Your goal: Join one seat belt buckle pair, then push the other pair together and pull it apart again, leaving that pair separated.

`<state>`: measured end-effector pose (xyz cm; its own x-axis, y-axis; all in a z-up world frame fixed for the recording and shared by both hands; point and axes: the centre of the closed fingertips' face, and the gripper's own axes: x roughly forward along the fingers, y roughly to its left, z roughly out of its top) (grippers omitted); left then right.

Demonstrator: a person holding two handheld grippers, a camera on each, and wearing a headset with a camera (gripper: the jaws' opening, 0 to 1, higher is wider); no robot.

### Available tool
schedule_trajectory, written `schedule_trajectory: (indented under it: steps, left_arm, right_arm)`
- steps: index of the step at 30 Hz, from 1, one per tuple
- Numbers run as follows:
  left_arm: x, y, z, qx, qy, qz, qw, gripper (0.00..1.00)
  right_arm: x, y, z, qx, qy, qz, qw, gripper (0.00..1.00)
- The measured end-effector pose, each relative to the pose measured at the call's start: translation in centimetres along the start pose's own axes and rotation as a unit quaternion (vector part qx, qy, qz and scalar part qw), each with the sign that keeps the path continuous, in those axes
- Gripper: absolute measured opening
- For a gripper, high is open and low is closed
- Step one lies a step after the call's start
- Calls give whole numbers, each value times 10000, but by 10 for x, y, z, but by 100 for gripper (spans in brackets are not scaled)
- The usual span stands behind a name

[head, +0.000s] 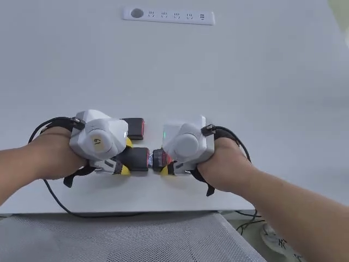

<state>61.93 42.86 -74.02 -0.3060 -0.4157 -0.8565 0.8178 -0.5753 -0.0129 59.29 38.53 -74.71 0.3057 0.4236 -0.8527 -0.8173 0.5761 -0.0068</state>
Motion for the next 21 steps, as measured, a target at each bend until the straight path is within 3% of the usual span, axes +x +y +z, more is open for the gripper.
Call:
schedule_trajectory:
  steps: [21]
  left_arm:
    - [-3,-3,-4,-195,-203,10,9996,31]
  right_arm:
    - [-2,2,-1,63,-48,51,10000,29]
